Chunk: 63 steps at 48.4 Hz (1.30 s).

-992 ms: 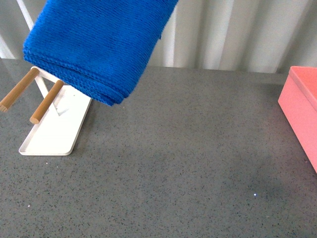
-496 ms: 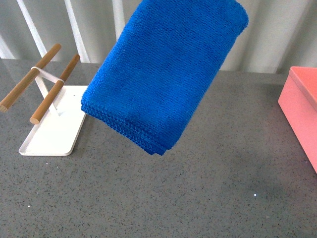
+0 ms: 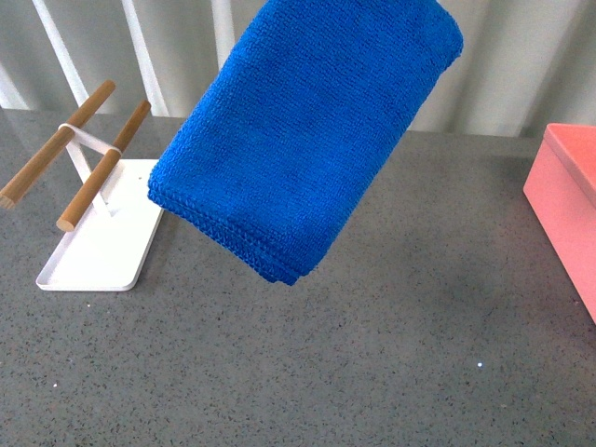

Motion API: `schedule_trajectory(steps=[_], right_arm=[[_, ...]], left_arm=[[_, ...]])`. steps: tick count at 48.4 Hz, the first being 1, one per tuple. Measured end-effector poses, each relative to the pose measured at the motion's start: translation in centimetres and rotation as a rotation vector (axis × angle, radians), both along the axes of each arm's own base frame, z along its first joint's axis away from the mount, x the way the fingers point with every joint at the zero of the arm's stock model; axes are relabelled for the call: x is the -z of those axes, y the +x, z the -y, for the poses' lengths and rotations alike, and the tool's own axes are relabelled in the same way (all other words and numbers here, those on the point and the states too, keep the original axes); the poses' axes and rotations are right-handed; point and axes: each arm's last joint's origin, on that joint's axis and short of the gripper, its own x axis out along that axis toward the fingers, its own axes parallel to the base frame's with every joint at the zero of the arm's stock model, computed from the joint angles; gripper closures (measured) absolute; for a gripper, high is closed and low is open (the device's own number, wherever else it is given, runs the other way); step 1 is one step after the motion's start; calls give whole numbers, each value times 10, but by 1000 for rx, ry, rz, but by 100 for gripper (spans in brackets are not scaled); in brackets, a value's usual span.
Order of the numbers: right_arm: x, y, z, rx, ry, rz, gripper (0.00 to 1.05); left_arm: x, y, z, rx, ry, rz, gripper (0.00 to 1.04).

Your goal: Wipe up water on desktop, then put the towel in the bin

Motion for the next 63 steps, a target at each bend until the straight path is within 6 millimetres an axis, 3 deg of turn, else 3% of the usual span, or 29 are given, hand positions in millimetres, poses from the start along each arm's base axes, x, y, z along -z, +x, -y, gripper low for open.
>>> schedule_trajectory(steps=[8,14,20,34,53,63], right_arm=[[3,45,-11,-219,85,13,7],[6,65,-23,-294,103,27,7],[14,96,-46,-373,152,14,7],[24,134,-99,-520,274,35,7],[26,169,-137,-574,386,22,7],[22,175,-147,-573,397,27,43]], left_arm=[[0,0,0,0,0,0,101],[0,0,0,0,0,0,101],[0,0,0,0,0,0,101],[0,0,0,0,0,0,101],[0,0,0,-1,0,0,101],[0,0,0,-1,1,0,101]])
